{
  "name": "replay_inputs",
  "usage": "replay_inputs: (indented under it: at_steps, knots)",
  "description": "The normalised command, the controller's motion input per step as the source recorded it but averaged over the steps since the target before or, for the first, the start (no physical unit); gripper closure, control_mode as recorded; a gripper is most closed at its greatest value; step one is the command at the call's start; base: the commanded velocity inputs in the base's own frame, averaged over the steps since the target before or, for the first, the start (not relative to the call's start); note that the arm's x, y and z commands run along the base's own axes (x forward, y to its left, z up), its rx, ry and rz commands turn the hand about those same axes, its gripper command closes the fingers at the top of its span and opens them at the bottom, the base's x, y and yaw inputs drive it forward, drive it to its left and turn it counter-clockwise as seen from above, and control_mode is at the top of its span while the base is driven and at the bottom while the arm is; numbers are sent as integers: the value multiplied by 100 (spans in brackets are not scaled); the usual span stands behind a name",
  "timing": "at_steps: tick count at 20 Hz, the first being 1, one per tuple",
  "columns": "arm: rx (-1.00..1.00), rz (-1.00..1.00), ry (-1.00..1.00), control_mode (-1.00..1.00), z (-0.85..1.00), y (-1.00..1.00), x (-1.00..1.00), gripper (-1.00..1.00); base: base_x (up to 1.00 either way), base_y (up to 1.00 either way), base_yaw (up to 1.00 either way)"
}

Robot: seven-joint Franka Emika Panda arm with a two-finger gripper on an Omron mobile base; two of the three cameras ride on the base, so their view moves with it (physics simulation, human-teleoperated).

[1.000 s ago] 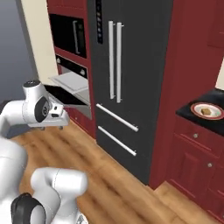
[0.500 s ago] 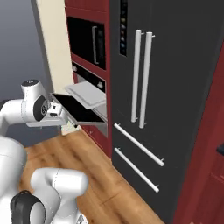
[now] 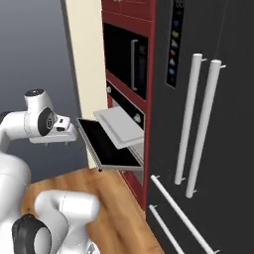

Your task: Take the baked cake out of the oven and place it on the plate for cooling. Then close the oven door.

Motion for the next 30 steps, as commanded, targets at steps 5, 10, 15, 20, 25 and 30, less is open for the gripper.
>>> replay_inputs:
  at_steps: [5,10,15,20,25,30]
  knots:
    - [0,0,0,100,0,0,0,-100,100,0,4]
    - [0,0,0,100,0,0,0,-100,98,0,8]
    - [0,0,0,100,0,0,0,-100,81,0,11]
    - [0,5,5,-100,-29,0,21,-100,34,0,7]
    - [-2,10,5,-100,-82,-2,76,-100,0,0,0]
    - [-7,9,7,-100,-93,1,80,-100,0,0,0]
